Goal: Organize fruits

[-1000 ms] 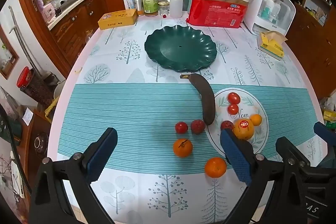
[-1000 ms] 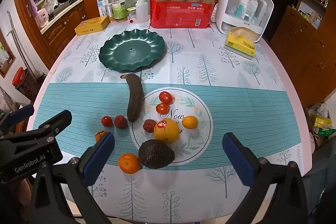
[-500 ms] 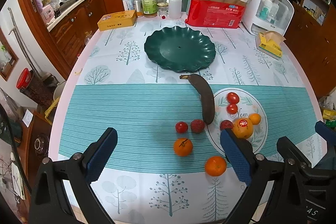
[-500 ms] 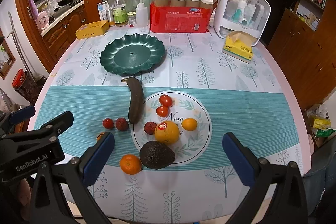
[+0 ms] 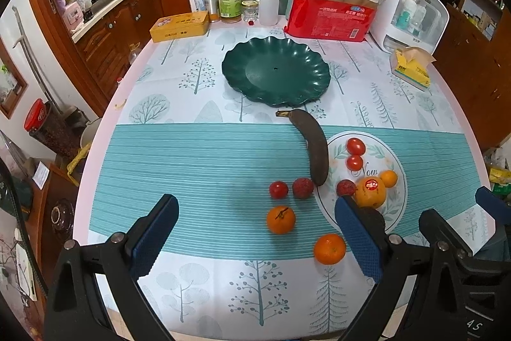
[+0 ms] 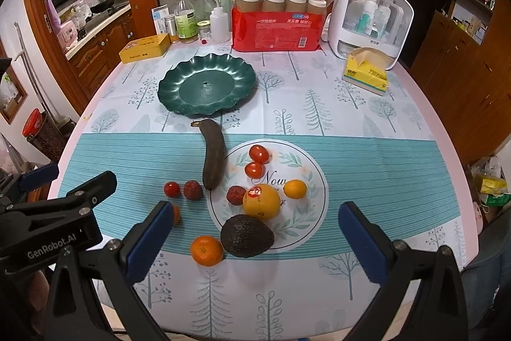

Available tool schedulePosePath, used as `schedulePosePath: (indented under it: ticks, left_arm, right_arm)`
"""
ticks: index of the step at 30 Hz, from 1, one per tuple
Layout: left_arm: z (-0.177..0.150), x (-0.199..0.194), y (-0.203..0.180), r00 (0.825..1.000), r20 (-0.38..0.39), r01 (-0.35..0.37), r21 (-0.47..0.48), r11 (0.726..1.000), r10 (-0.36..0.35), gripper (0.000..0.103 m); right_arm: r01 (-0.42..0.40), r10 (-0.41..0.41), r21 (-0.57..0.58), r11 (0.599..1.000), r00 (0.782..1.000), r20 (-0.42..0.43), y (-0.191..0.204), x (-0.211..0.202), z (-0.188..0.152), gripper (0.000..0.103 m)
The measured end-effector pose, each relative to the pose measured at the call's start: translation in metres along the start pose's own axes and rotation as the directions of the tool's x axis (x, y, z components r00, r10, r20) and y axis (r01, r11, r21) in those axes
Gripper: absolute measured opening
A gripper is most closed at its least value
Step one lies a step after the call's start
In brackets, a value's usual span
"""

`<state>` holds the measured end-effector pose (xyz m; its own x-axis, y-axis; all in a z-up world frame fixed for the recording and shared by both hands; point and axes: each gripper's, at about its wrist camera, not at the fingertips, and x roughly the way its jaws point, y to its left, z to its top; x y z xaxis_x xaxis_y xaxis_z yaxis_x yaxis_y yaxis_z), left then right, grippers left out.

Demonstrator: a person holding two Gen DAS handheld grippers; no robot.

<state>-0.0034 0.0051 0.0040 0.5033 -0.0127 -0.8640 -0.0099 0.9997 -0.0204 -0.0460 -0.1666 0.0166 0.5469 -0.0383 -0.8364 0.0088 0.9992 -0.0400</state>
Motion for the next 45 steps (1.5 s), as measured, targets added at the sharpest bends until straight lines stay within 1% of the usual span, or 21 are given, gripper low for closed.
schedulePosePath:
  ticks: [12, 20, 26, 33, 37, 45]
  left_arm:
    - [-0.005, 0.002, 0.006, 0.999, -0.006, -0.050, 0.027, 0.998, 0.050, 0.098]
    - [-0.004, 0.004, 0.008, 0.998, -0.011, -0.062, 0.050, 0.997, 0.063, 0.098]
    - [-0.005, 0.007, 0.009, 0.998, -0.016, -0.057, 0.066, 0.996, 0.058, 0.098]
    - [-0.008, 0.015, 0.009, 0.999, -0.026, -0.030, 0.084, 0.996, 0.032, 0.098]
    - [-0.010, 0.018, 0.010, 0.999, -0.025, -0.027, 0.093, 0.995, 0.029, 0.098]
    - [-0.009, 0.026, 0.013, 0.999, -0.037, -0.022, 0.096, 0.995, 0.026, 0.098]
  right_arm:
    - [-0.010, 0.010, -0.008, 1.000, 1.000, -0.013, 0.009, 0.008, -0.004, 0.103]
    - [-0.009, 0.009, -0.008, 1.000, 1.000, -0.013, 0.011, 0.008, -0.005, 0.103]
    - [-0.009, 0.009, 0.002, 1.000, 1.000, -0.021, 0.013, 0.012, -0.008, 0.103]
    - [-0.010, 0.010, 0.020, 1.000, 0.999, -0.036, 0.014, 0.018, -0.015, 0.103]
    - [-0.016, 0.016, 0.025, 1.000, 0.999, -0.038, 0.014, 0.021, -0.017, 0.103]
    - [-0.043, 0.043, 0.010, 0.999, 0.999, -0.017, 0.020, 0.024, -0.021, 0.102]
